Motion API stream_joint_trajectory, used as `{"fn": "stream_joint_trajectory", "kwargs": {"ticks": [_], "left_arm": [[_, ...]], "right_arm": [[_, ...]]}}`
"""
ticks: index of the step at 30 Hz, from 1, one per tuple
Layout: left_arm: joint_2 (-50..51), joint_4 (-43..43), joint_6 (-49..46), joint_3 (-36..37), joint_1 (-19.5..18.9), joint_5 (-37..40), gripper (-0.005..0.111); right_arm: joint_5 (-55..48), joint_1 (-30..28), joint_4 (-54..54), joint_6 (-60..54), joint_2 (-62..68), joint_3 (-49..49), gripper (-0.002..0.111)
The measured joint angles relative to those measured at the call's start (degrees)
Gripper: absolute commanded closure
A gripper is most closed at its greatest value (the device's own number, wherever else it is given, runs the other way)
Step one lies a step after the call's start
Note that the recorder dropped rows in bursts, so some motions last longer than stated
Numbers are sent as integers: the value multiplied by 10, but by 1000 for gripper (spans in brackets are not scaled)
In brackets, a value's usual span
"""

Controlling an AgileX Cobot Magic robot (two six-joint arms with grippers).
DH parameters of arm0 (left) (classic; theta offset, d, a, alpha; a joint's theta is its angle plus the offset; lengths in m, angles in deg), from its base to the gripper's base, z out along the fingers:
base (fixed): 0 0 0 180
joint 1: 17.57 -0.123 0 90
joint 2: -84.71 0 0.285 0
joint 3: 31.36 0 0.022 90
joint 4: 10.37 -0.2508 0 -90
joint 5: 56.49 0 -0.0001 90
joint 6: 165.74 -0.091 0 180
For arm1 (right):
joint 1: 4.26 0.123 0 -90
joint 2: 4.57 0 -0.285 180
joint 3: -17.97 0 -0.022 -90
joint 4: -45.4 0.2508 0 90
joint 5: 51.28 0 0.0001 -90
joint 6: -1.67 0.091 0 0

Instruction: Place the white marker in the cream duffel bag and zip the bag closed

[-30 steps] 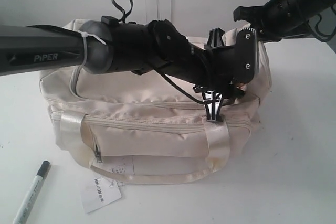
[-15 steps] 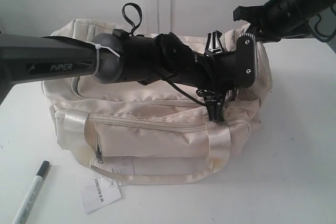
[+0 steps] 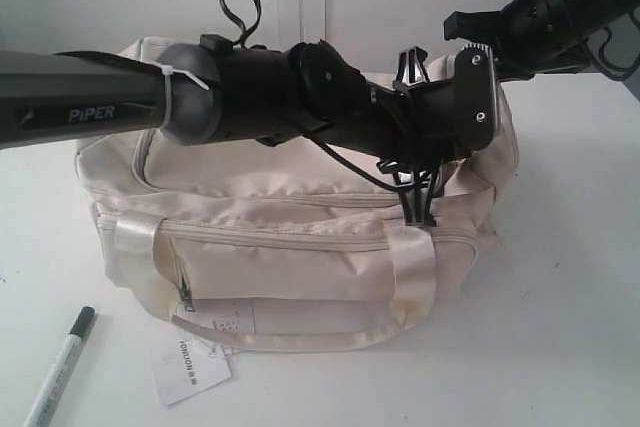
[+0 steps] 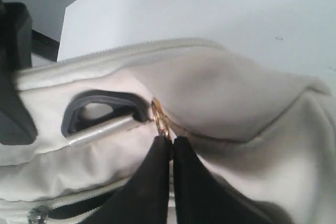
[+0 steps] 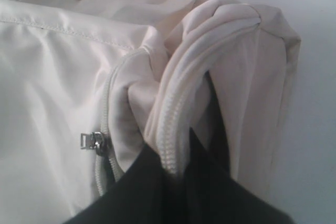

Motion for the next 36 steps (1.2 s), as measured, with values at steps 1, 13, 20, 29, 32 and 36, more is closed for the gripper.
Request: {"fn": "stream_joint_trajectory", "kwargs": {"ticks": [1,13,20,29,32,36], "left_arm": [[-3,0,4,0,0,3,107],[-10,-4,59,0,0,40,107],[-28,-30,111,0,0,79,107],[-32,-196,304,0,0,136,107],[-39,-210,324,0,0,152,107],[-49,-215,338,0,0,163,107]], "right_arm": [[-1,0,0,0,0,0,108],[-1,0,0,0,0,0,108],[-3,0,0,0,0,0,108],[-4,0,0,0,0,0,108],[-4,0,0,0,0,0,108],[-4,0,0,0,0,0,108]]}}
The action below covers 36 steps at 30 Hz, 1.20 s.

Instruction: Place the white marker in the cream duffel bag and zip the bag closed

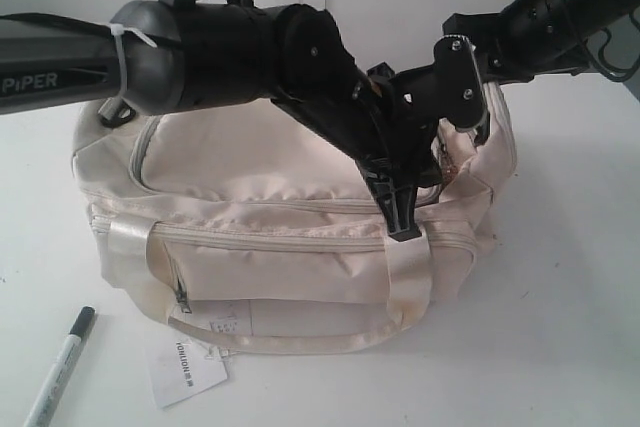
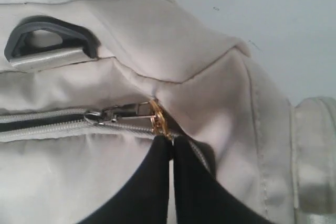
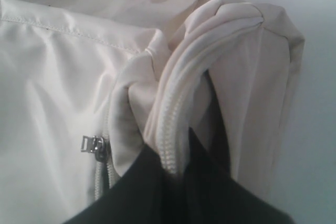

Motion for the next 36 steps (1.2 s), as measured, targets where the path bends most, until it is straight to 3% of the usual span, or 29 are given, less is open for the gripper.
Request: {"fn": "stream_joint_trajectory", "kwargs": {"ticks": [36], "left_arm": [[-30,-4,64,0,9,83,107]], "right_arm": [[-1,0,2,0,0,0,108]]}}
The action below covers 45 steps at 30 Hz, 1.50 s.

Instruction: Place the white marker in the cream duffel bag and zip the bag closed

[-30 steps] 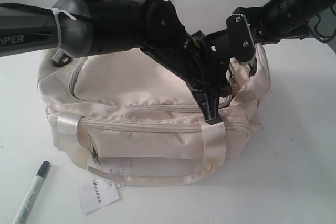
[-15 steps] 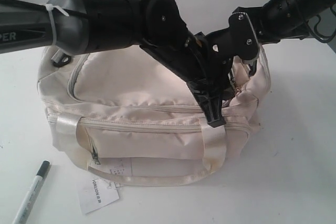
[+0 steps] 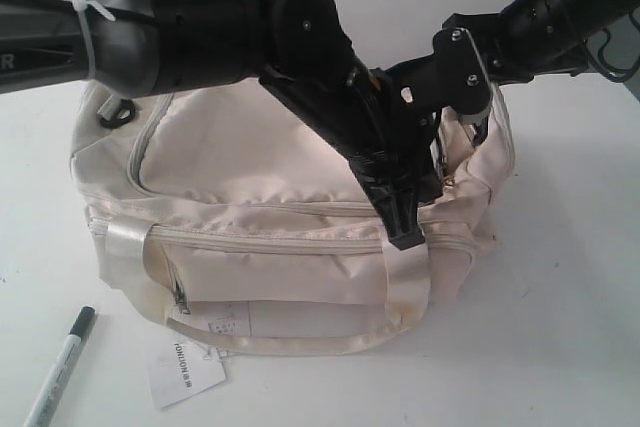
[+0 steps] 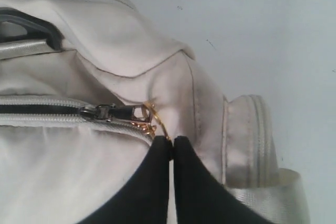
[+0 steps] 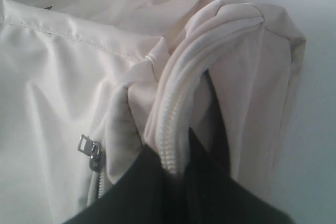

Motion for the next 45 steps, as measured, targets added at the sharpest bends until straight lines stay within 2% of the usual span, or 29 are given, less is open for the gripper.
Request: {"fn": "stream_joint_trajectory", "kwargs": {"ticks": [15,26,45], "left_arm": [[-3,-5,17,0,0,43,107],[-19,-49,69,0,1,72,107],[-40,-50,90,0,1,124,107]], "right_arm": [[-5,0,0,0,0,0,108],[-7,0,0,0,0,0,108],[-7,0,1,0,0,0,108]]}}
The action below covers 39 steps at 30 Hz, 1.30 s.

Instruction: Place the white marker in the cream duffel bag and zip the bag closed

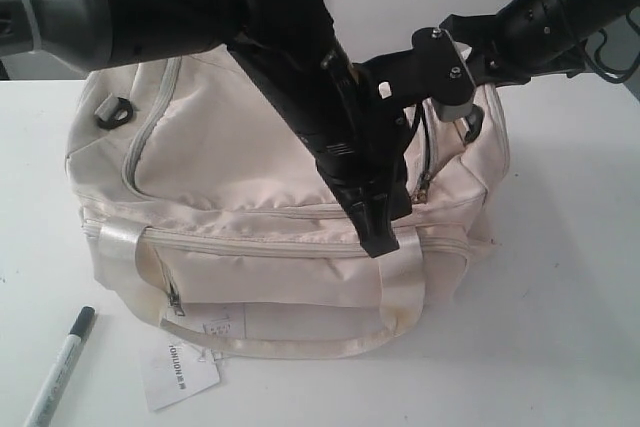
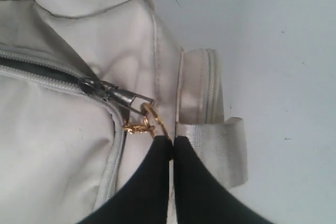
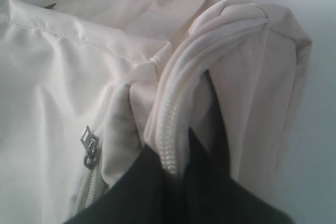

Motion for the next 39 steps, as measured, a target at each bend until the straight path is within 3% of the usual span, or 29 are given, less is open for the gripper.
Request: {"fn": "stream_joint_trajectory", "kwargs": {"ticks": [25,29,35,39], "left_arm": [[-3,-26,28,0,0,67,107],[-3,-26,28,0,1,42,107],[-3,-26,28,0,1,34,107],[-3,-26,28,0,1,34,107]], "right_arm": [[-2,0,1,-2,0,0,108],[1,0,1,-10,0,0,90],[-11,0,30,-10,0,0,46],[-16,-3,9,4,-5,0,42]]}}
